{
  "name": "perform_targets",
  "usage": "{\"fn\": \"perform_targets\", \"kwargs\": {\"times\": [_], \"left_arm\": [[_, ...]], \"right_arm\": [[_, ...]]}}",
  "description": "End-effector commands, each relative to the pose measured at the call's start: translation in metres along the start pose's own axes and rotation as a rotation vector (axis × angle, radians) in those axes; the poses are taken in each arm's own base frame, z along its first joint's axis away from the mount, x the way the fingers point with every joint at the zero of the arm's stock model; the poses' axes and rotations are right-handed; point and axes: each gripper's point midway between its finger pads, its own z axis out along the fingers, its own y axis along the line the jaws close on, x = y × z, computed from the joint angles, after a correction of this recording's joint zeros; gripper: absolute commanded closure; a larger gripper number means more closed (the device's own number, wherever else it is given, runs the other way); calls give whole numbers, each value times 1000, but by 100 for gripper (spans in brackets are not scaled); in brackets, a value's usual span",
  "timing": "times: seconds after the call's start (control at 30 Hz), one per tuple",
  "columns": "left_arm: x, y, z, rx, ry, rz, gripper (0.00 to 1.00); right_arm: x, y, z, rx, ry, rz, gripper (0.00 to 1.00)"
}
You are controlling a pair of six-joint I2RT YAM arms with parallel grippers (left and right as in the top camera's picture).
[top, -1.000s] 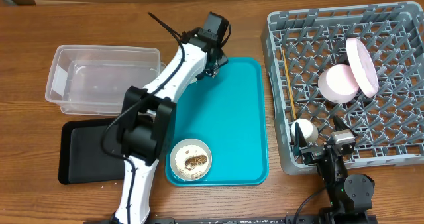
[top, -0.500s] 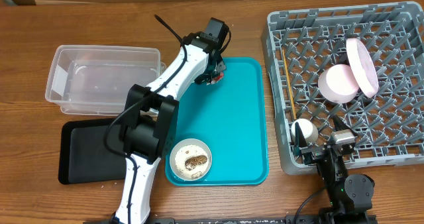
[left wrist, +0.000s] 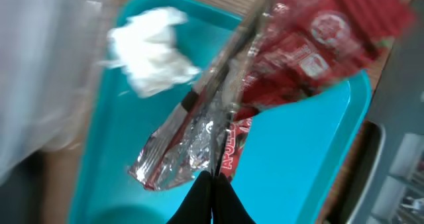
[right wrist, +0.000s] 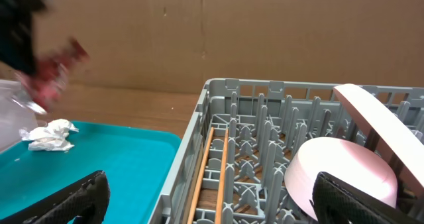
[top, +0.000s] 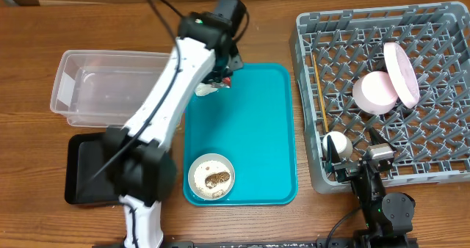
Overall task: Sort waste into correct bins and load items into the dishwasher
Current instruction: 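Carry the red wrapper to the clear bin and release it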
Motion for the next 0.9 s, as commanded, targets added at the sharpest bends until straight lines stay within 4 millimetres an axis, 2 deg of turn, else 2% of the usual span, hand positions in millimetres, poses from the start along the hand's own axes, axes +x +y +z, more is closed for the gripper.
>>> {"fn": "perform_targets", "kwargs": {"times": [0.0,0.1,0.17,0.27,0.33,0.4,0.47,0.5,0.57,0.7,0.73,0.8,0.87], "left_arm": [[-22,42,-32,-78,-92,-156,96],[-40,88,-46,-171,-143,-276,96],[-49,112,-45,-199,-139,-348,96],[-56,145,-28,-239,-93,-453,96],[-57,161,-16,-262,-69,-509,96],[-59,170,-12,-262,-59,-536,96],[-64,164,-13,-200,-47,-519,92],[-67,154,-14,-144,-38,-478,85],[-73,132,-20,-38,-30,-390,65],[-69,111,-25,-23,-52,-310,24],[-67,109,-25,-44,-64,-294,20],[-65,98,-23,-66,-93,-243,22],[-63,72,-20,-57,-136,-84,24]], "right_arm": [[2,-1,0,7,-4,-5,0],[2,-1,0,7,-4,-5,0],[2,-1,0,7,-4,-5,0],[2,-1,0,7,-4,-5,0],[2,-1,0,8,-4,-5,0],[2,-1,0,8,-4,-5,0],[2,-1,0,8,-4,-5,0],[2,-1,0,7,-4,-5,0],[2,-1,0,7,-4,-5,0],[2,-1,0,7,-4,-5,0],[2,-1,0,8,-4,-5,0],[2,-1,0,7,-4,-5,0],[2,-1,0,8,-4,-5,0]]}}
